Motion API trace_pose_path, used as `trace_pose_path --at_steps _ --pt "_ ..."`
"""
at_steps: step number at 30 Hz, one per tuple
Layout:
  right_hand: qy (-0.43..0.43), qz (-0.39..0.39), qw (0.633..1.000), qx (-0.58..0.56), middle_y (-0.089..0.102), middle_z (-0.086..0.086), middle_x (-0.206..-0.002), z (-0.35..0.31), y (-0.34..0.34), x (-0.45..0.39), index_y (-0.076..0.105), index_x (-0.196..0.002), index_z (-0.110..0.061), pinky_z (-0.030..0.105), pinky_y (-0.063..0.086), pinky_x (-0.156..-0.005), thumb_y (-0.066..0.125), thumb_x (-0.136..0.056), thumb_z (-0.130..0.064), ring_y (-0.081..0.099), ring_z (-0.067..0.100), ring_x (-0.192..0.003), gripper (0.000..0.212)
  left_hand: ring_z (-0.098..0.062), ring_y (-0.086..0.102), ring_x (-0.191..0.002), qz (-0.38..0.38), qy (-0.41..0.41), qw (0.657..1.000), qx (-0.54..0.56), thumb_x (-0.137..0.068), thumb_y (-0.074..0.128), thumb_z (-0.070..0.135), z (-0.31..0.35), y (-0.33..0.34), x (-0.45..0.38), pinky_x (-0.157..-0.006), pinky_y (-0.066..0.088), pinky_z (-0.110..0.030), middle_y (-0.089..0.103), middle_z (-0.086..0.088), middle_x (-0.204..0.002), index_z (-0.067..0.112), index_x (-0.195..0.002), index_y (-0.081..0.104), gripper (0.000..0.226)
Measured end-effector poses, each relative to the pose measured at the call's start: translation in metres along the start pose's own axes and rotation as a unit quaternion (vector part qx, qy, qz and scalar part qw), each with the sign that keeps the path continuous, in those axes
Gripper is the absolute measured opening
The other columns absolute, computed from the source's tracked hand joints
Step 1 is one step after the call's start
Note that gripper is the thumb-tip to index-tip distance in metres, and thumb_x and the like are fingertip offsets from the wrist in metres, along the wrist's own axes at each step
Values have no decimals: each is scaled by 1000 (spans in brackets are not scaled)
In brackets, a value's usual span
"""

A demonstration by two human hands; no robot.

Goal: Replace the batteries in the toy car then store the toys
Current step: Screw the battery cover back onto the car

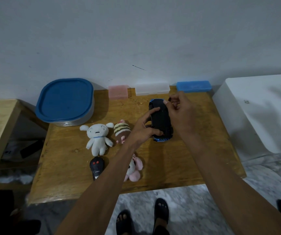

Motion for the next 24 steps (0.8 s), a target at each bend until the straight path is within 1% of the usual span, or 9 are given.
trace_pose_path --at_steps 4,8,13,15,17,18,20,22,24 --pt "40 -2 999 -15 55 -13 -80 3 2 4 59 -100 -16 12 47 -64 73 -90 -24 55 0 -74 18 -29 62 -117 -15 -1 1000 -25 -73 79 -12 -4 6 1 -86 61 -50 50 -8 -140 37 -142 51 90" --pt "88 24 995 -39 55 -21 -86 14 -8 4 61 -104 -17 6 46 -65 72 -91 -24 56 -13 -80 19 -27 54 -127 -19 14 998 -51 -75 84 0 -3 11 0 -98 56 -42 46 -5 -144 49 -142 46 92" --pt "152 86 982 -72 60 -16 -85 32 -25 -6 64 -104 -13 10 48 -65 74 -89 -23 58 -5 -75 21 1 58 -112 -16 50 995 -84 -82 78 2 0 17 -2 -88 56 -21 47 23 -131 41 -149 43 86" --pt "167 96 978 -79 61 -15 -85 38 -30 -8 64 -103 -12 10 48 -66 75 -89 -23 59 -3 -75 21 5 61 -104 -2 63 993 -102 -83 73 -4 -3 20 -4 -86 58 -27 49 32 -128 36 -150 45 83" --pt "174 101 976 -83 62 -15 -86 44 -34 -9 65 -103 -13 9 48 -65 75 -88 -23 59 -5 -74 21 -5 66 -97 12 70 991 -116 -84 68 -7 -9 24 -8 -85 58 -38 57 38 -118 35 -151 43 83" --pt "179 101 975 -85 62 -13 -86 46 -36 -9 65 -103 -13 9 48 -64 75 -89 -23 59 -5 -75 21 -14 67 -96 18 70 990 -121 -84 66 -5 -11 27 -9 -85 59 -42 59 35 -118 37 -152 42 83" --pt "189 98 973 -91 63 -12 -87 52 -38 -9 65 -104 -12 8 48 -63 75 -89 -22 60 -4 -75 20 -28 63 -104 32 71 988 -134 -81 66 8 -12 32 -12 -84 60 -47 52 11 -134 50 -150 39 85" --pt "194 96 972 -96 63 -13 -86 56 -40 -8 65 -105 -13 8 48 -63 74 -89 -21 60 -3 -76 20 -30 57 -107 48 63 986 -149 -80 66 16 -16 35 -15 -81 59 -38 39 -6 -140 59 -146 36 84" --pt "201 95 970 -98 62 -15 -87 61 -42 -7 66 -105 -13 9 48 -63 74 -89 -21 61 -3 -76 20 -23 52 -107 66 41 986 -150 -85 68 11 -21 36 -19 -82 54 -26 33 -6 -137 60 -145 37 83"
Point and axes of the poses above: each hand's wrist, its own x-axis away from the middle knuckle, its own y-axis out of the palm, z = x × y, the point moved 1 cm from there along -x, towards the middle knuckle
